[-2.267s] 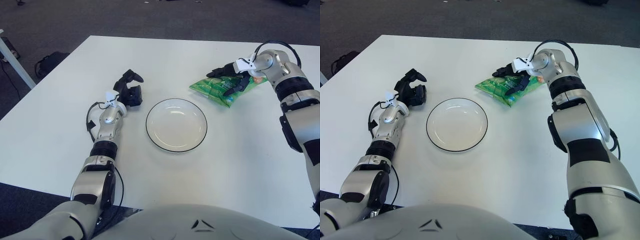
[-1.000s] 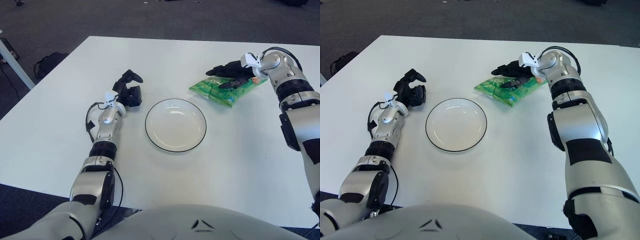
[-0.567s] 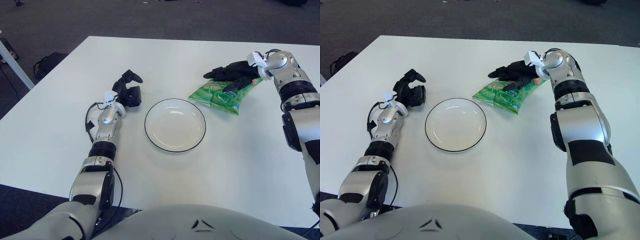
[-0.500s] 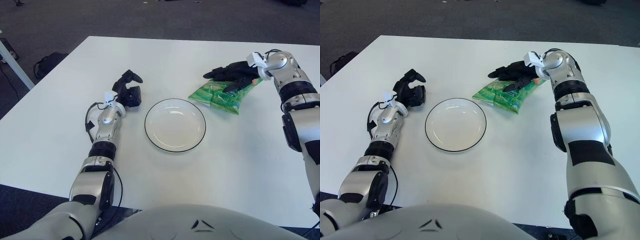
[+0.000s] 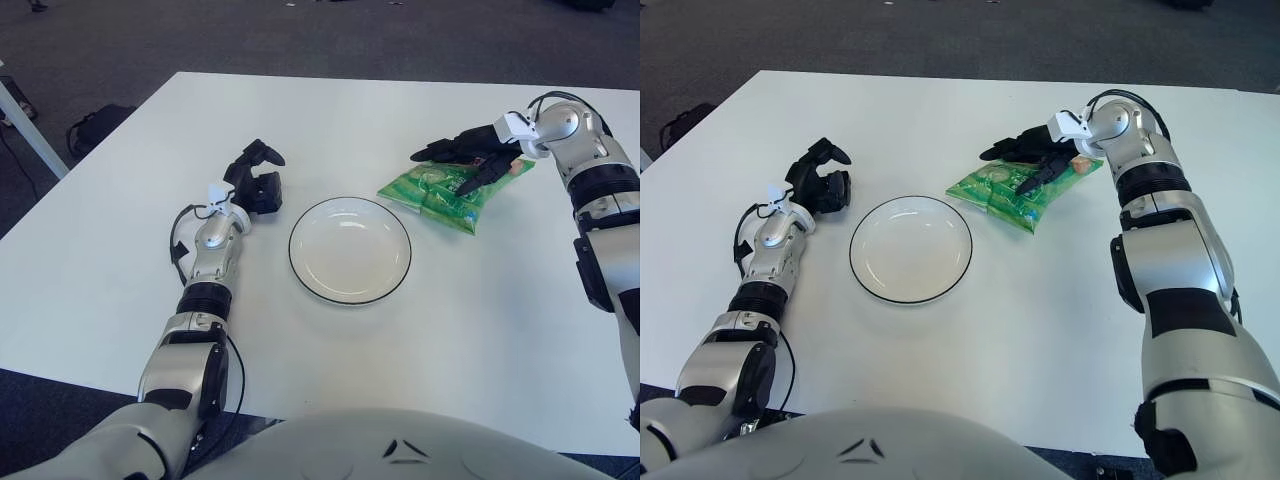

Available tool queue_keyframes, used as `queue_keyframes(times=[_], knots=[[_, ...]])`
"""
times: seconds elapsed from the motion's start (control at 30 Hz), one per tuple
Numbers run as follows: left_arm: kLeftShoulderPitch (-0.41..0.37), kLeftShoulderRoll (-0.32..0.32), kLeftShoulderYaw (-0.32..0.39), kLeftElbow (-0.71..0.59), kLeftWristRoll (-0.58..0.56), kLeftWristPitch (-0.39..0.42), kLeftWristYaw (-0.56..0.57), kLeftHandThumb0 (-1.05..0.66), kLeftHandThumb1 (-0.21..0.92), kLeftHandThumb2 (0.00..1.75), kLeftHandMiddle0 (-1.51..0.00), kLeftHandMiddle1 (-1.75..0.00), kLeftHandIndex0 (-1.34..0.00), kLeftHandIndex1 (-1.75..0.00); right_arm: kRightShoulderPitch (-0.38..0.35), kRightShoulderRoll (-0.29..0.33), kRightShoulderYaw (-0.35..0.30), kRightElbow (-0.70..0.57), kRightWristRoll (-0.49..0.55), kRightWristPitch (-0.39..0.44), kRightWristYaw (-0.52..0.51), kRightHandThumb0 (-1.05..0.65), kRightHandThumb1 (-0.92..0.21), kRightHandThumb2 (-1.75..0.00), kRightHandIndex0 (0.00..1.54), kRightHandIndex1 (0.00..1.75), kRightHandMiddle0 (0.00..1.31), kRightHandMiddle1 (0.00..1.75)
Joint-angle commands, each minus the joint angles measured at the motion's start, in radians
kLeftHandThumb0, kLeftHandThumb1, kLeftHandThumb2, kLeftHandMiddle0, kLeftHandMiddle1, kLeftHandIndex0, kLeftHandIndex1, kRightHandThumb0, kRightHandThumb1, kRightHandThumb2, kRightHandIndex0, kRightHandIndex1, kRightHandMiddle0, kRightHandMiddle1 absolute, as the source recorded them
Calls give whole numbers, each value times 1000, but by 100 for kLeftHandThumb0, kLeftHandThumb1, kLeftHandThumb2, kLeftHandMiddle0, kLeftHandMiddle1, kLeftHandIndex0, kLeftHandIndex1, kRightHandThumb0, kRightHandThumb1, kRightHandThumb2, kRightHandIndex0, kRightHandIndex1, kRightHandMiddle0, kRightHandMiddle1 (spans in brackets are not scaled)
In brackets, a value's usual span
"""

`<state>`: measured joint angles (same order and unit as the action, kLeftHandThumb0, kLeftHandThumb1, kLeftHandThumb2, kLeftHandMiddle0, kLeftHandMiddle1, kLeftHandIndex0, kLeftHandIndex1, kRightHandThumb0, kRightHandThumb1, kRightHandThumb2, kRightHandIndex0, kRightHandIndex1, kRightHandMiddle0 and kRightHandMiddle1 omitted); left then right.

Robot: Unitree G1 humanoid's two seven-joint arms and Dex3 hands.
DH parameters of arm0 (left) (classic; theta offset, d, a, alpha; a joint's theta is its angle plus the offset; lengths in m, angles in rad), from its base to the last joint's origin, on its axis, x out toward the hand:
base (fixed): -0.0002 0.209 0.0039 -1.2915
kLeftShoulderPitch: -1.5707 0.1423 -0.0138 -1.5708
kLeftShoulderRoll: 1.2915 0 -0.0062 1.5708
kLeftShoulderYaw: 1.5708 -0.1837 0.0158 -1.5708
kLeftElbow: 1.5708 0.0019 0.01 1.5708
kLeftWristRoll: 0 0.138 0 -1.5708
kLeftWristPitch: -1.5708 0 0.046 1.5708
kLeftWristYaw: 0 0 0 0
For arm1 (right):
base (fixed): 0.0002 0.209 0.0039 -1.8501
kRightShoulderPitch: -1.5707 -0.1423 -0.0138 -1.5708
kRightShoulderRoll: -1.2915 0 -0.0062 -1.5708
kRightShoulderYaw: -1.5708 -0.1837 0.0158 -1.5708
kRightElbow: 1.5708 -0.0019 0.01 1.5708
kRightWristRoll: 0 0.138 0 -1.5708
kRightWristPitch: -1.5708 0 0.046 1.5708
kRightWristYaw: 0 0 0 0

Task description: Put the snack into the plate.

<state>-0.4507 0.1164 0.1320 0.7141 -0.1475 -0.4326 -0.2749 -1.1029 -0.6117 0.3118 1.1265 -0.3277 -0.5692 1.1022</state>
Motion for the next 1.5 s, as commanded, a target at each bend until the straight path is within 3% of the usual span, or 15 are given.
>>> queue_keyframes(times=[0.0, 0.3, 0.53, 0.87, 1.07, 1.2, 1.47], knots=[[115, -11, -1, 80, 7, 2, -10, -45, 42, 119, -119, -175, -53, -175, 11, -31, -20, -10, 10, -19, -34, -105, -92, -17, 0, 0, 0, 0], [109, -4, 1, 96, 11, -3, -11, -45, 41, 120, -120, -175, -54, -175, 30, -76, -21, -76, -18, -10, -138, -104, -86, -13, 0, 0, 0, 0], [107, -3, 2, 101, 9, -1, -13, -45, 42, 119, -119, -175, -53, -175, 43, -104, -37, -108, 8, 37, -118, -105, -87, -13, 0, 0, 0, 0], [99, 0, 0, 114, 23, 1, 12, -44, 43, 118, -119, -175, -52, -175, 57, -140, -34, -140, -5, 38, -131, -105, -86, -11, 0, 0, 0, 0], [100, 2, -4, 111, 24, 4, 13, -44, 42, 118, -121, -175, -53, -175, 60, -211, -11, -300, -43, 71, -65, -104, -83, -10, 0, 0, 0, 0], [98, 3, -3, 117, 22, -1, 9, -45, 42, 119, -121, -175, -53, -175, 107, -257, -8, -446, -56, 93, -27, -105, -83, -9, 0, 0, 0, 0], [88, 1, 1, 136, 21, -7, 15, -45, 41, 120, -122, -175, -54, -175, 224, -317, 22, -563, -174, -52, -181, -105, -83, -8, 0, 0, 0, 0]])
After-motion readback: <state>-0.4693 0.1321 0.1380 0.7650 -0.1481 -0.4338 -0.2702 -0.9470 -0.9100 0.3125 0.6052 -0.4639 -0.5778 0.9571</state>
